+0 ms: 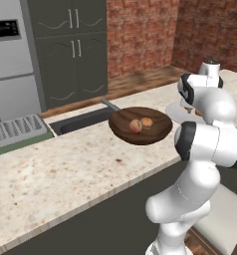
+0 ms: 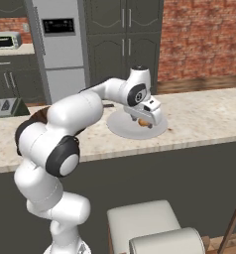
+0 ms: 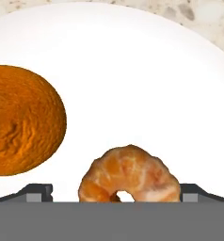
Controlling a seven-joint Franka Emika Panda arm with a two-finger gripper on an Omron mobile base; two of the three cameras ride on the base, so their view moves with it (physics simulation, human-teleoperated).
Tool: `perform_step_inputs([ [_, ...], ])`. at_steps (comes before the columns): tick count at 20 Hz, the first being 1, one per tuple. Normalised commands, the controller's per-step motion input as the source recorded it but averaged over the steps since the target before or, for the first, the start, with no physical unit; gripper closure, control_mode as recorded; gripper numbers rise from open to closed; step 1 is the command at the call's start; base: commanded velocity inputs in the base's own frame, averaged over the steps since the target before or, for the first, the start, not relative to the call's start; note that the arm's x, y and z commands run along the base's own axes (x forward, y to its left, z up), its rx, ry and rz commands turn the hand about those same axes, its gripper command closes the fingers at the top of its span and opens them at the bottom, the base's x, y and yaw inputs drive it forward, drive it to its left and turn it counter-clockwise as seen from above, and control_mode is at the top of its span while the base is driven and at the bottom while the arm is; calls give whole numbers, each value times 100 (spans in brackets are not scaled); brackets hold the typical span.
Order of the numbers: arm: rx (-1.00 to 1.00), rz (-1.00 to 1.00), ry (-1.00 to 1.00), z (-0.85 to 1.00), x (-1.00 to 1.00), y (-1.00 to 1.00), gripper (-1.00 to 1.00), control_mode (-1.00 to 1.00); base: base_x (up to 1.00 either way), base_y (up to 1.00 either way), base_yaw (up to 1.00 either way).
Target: Take the fruits from the plate on the dining counter and place two fruits in each bowl.
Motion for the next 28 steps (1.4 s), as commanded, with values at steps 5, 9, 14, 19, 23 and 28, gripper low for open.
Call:
perform_step_inputs([
  [5, 0, 0, 0, 0, 0, -4, -100, -100, 0, 0, 0],
  [9, 0, 0, 0, 0, 0, 0, 100, -100, 0, 0, 0],
  [14, 0, 0, 0, 0, 0, 0, 100, -100, 0, 0, 0],
  [19, 0, 0, -2, 2, -13, 0, 100, -100, 0, 0, 0],
  [23, 1, 6, -11, 38, -77, 3, 100, -100, 0, 0, 0],
  [28, 0, 20, -3, 70, -100, 50, 100, -100, 0, 0, 0],
])
